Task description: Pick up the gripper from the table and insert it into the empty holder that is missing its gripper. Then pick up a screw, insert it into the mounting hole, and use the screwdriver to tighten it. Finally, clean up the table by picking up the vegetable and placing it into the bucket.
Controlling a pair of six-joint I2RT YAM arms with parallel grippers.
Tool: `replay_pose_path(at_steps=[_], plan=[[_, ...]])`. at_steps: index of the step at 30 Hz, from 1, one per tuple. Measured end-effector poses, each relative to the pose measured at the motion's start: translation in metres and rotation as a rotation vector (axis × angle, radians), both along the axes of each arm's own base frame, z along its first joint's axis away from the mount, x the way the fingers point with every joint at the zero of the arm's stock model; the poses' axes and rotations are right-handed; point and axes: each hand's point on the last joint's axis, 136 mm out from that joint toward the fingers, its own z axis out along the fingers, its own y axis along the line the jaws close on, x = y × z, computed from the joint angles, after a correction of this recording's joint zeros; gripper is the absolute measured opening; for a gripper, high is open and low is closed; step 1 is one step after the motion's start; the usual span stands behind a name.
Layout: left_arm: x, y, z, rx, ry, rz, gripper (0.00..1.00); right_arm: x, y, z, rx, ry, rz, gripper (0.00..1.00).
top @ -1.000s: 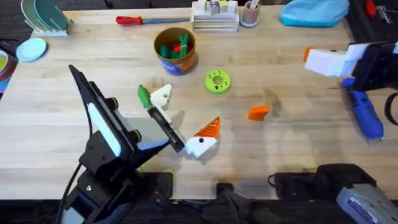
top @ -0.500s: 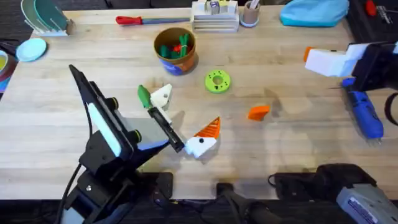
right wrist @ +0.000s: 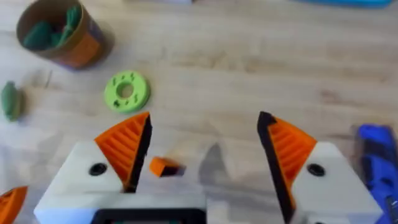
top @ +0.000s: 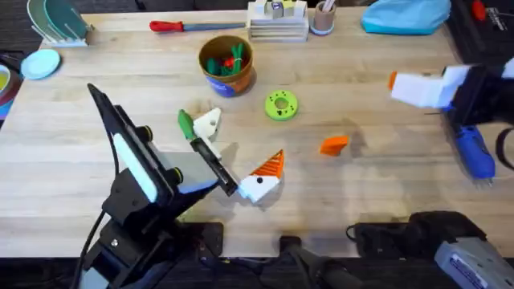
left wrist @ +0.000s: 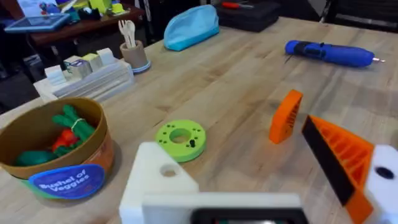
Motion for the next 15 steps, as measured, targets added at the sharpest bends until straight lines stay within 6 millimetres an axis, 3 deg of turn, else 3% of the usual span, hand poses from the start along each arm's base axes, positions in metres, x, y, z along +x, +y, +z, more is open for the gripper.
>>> replay_pose_path(at_steps=[6,10,15], plan=[[0.0,0.0,0.0,0.0,0.0,0.002,0.993,-0.007,0.021,-0.012,0.065,0.077,0.106,0.991],[-0.004,-0.003,0.0,-0.005,0.003,-0.031,0.993,-0.02,0.043,-0.043,0.028,0.229,0.261,0.991],[-0.012,-0.009,0.001,-0.048,0.054,-0.084,0.993,-0.039,0.072,-0.084,-0.148,0.405,0.494,0.991]])
